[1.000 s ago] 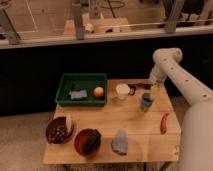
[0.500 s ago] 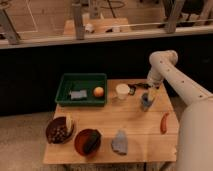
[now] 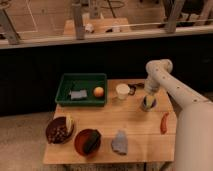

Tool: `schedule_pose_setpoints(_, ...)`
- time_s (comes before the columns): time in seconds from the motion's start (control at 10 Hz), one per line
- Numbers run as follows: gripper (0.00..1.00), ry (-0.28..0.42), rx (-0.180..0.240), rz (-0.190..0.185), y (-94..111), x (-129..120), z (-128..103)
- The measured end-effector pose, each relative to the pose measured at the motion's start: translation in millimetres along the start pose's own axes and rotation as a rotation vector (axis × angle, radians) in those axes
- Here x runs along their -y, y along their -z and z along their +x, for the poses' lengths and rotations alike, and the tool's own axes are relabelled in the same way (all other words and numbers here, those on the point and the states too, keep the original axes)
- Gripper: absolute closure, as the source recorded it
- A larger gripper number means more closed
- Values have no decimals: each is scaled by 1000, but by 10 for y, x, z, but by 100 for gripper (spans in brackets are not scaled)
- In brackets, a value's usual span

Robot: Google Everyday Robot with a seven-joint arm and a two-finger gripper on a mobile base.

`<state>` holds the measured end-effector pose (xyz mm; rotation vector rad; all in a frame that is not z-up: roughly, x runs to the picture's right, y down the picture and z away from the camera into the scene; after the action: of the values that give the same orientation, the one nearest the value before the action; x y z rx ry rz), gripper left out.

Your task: Stack cups into tray

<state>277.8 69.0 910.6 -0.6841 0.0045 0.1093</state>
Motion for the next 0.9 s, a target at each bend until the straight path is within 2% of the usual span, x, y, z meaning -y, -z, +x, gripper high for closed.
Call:
schedule_pose_setpoints(0.3,55,21,-2,-33,-149,-135,-52)
schedule_pose_setpoints(0.7,94,19,1,-40,-138,-173,-48)
schedule_pose_setpoints(0.9,100,20,2,-41,-133,-174,-54)
